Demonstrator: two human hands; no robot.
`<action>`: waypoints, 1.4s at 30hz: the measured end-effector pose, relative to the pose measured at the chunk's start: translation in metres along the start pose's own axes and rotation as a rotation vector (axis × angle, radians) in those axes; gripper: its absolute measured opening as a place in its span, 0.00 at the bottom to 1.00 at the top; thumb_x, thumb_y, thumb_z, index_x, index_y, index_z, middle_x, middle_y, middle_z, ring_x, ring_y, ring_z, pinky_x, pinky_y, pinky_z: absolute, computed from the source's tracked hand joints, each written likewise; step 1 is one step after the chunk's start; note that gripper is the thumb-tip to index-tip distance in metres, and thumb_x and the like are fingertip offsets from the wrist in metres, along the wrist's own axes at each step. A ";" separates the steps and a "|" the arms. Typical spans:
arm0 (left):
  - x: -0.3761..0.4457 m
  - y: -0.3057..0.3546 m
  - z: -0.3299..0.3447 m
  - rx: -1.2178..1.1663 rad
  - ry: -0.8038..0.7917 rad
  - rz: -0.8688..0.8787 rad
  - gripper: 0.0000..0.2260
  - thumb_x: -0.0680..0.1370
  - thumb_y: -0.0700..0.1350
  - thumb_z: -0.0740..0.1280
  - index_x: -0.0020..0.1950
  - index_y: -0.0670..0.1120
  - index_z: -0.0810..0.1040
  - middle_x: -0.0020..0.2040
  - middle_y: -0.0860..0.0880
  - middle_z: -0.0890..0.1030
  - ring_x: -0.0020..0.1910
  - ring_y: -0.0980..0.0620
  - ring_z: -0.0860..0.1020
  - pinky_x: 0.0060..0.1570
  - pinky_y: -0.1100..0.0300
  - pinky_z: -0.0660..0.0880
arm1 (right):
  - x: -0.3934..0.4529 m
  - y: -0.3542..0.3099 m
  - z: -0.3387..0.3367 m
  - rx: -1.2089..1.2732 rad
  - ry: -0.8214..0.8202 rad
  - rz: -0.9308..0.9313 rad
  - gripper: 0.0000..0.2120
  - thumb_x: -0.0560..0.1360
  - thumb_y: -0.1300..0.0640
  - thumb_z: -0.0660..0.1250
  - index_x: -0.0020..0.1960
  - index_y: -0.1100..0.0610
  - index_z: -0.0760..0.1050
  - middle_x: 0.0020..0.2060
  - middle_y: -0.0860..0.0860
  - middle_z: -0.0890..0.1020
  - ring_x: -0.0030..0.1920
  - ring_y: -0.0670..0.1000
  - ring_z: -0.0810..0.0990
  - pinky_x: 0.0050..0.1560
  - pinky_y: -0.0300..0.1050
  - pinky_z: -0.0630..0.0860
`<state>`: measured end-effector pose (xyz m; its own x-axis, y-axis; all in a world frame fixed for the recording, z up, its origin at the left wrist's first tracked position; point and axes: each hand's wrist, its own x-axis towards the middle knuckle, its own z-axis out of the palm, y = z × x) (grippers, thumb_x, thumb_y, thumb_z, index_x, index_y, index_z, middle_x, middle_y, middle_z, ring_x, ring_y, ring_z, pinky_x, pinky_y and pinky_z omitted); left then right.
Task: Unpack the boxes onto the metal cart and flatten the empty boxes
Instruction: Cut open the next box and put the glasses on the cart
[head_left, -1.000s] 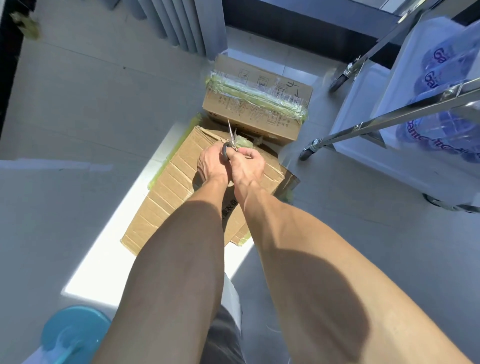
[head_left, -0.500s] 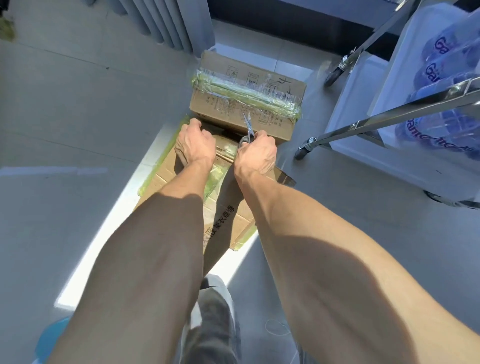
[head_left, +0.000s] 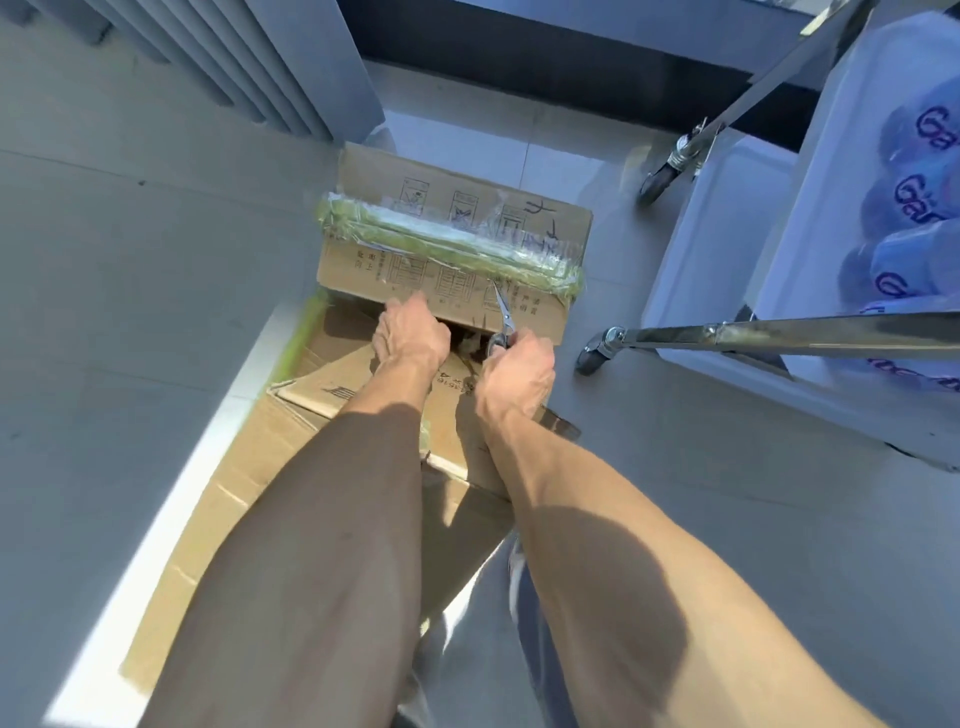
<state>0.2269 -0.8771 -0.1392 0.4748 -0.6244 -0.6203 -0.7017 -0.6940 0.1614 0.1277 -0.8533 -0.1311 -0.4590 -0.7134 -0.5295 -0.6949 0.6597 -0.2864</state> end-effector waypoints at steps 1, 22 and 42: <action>0.009 0.003 0.006 0.014 -0.008 0.003 0.22 0.78 0.36 0.62 0.72 0.48 0.73 0.66 0.41 0.73 0.65 0.41 0.73 0.63 0.50 0.69 | 0.010 -0.002 0.008 0.035 0.002 0.026 0.06 0.79 0.60 0.66 0.55 0.58 0.78 0.49 0.54 0.78 0.47 0.54 0.79 0.47 0.47 0.76; 0.060 0.008 0.058 0.048 0.025 0.006 0.19 0.75 0.38 0.66 0.67 0.45 0.73 0.68 0.39 0.66 0.65 0.40 0.69 0.62 0.47 0.70 | 0.053 0.000 0.069 0.081 0.035 -0.134 0.18 0.70 0.67 0.62 0.58 0.61 0.78 0.64 0.55 0.73 0.67 0.55 0.67 0.65 0.51 0.70; -0.068 -0.080 -0.087 0.020 0.182 0.081 0.14 0.76 0.39 0.63 0.62 0.43 0.75 0.61 0.40 0.72 0.61 0.40 0.72 0.61 0.48 0.69 | -0.107 -0.009 -0.020 -0.151 0.099 -0.417 0.11 0.77 0.58 0.59 0.57 0.58 0.74 0.55 0.56 0.76 0.56 0.56 0.72 0.64 0.51 0.67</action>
<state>0.2972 -0.8100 -0.0425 0.5036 -0.7336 -0.4562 -0.7511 -0.6327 0.1883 0.1719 -0.7874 -0.0564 -0.1680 -0.9349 -0.3126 -0.9012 0.2741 -0.3356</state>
